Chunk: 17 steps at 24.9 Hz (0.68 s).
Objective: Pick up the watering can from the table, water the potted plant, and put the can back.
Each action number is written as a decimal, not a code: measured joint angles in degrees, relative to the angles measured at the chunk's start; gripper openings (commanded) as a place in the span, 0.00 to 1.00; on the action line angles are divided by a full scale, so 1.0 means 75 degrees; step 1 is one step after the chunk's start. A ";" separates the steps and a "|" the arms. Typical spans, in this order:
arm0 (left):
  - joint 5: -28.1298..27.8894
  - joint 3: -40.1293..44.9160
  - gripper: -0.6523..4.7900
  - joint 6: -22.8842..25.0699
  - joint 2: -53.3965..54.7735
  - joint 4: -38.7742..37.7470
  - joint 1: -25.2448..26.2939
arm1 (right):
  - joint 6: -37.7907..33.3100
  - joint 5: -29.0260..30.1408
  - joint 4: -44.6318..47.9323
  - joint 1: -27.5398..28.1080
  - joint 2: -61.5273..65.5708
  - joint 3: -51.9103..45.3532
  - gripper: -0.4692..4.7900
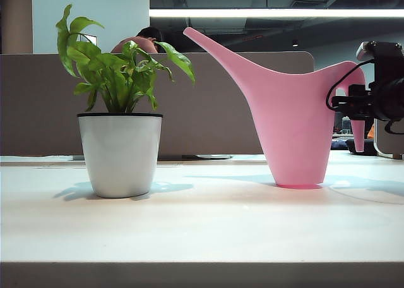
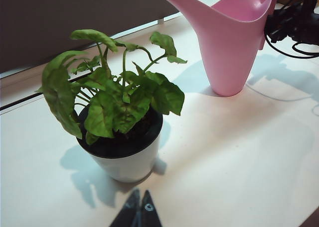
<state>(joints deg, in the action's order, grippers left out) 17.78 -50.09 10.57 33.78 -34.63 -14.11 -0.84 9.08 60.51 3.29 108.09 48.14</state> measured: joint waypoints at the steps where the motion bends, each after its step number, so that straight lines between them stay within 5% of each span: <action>1: 0.0000 0.0000 0.11 0.0000 0.0000 0.0000 0.0000 | -0.0017 -0.0003 0.0003 0.0003 0.0009 -0.0006 0.31; 5: 0.0000 0.0000 0.11 0.0000 0.0000 0.0000 0.0003 | -0.0058 0.0000 0.0015 0.0003 0.0006 -0.0111 0.35; 8: 0.0000 0.0000 0.11 0.0000 0.0000 0.0000 0.0000 | -0.0052 -0.0003 -0.0050 0.0003 0.0006 -0.0114 0.53; 14: 0.0000 0.0000 0.11 0.0000 -0.0003 0.0000 0.0000 | -0.0090 0.0023 -0.0388 0.0003 -0.0012 -0.0125 0.54; 17: 0.0000 0.0000 0.11 0.0000 -0.0003 0.0000 0.0000 | -0.0087 0.0137 -0.0764 0.0003 -0.0344 -0.0286 0.62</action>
<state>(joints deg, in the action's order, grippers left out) 17.78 -50.09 10.57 33.76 -34.63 -14.11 -1.50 10.11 54.78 3.31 105.51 46.00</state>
